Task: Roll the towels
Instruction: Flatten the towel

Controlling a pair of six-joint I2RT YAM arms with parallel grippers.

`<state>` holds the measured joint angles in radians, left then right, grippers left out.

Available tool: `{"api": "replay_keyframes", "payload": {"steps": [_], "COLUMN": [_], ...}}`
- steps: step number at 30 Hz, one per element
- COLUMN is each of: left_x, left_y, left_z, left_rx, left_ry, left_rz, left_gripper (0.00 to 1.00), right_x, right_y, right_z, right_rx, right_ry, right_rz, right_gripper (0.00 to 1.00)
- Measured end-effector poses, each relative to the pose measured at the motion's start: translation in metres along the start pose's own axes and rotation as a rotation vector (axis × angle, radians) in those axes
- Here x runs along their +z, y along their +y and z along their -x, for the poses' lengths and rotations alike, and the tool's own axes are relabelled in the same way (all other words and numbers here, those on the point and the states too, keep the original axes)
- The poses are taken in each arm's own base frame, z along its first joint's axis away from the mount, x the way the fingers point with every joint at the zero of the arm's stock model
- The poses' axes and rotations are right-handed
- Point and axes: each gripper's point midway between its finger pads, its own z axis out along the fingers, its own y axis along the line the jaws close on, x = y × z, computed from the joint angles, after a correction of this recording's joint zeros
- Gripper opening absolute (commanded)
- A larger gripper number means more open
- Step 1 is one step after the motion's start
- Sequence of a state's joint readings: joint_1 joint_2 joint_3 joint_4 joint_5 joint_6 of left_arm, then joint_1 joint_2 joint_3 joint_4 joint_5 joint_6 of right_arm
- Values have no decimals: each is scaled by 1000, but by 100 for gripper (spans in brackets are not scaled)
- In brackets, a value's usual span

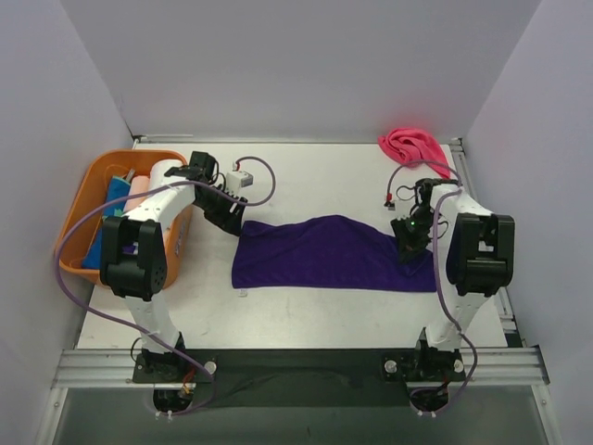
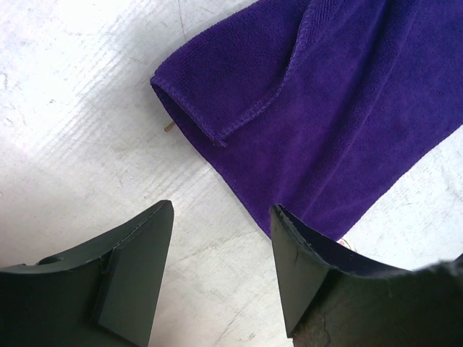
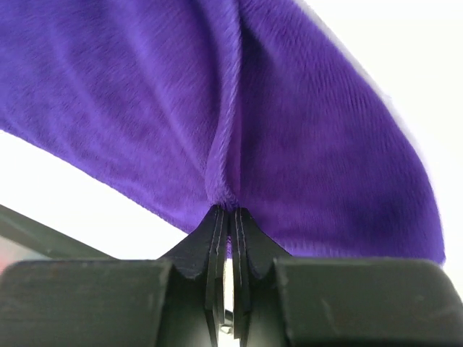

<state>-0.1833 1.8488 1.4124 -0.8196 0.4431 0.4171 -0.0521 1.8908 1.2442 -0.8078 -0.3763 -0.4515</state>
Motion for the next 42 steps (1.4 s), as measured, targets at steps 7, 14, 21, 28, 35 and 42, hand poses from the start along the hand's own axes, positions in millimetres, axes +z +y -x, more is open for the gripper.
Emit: {"api": "replay_keyframes", "payload": {"steps": [7, 14, 21, 28, 35, 42], "left_x": [1, 1, -1, -1, -1, -1], "left_y": [-1, -2, 2, 2, 2, 3], "left_z": [-3, -3, -3, -4, -5, -6], "left_rx": [-14, -20, -33, -42, -46, -53], "left_ry": [6, 6, -1, -6, -5, -6], "left_rz": [-3, -6, -6, -14, -19, -17], "left_gripper": [67, 67, 67, 67, 67, 67], "right_x": [-34, 9, 6, -33, 0, 12], "right_y": [21, 56, 63, 43, 47, 63], "right_z": [0, -38, -63, -9, -19, -28], "right_rx": [-176, -501, -507, -237, -108, -116], "right_ry": [-125, 32, 60, -124, 4, 55], "right_rz": [-121, -233, -190, -104, 3, 20], "right_gripper": [0, 34, 42, 25, 22, 26]}}
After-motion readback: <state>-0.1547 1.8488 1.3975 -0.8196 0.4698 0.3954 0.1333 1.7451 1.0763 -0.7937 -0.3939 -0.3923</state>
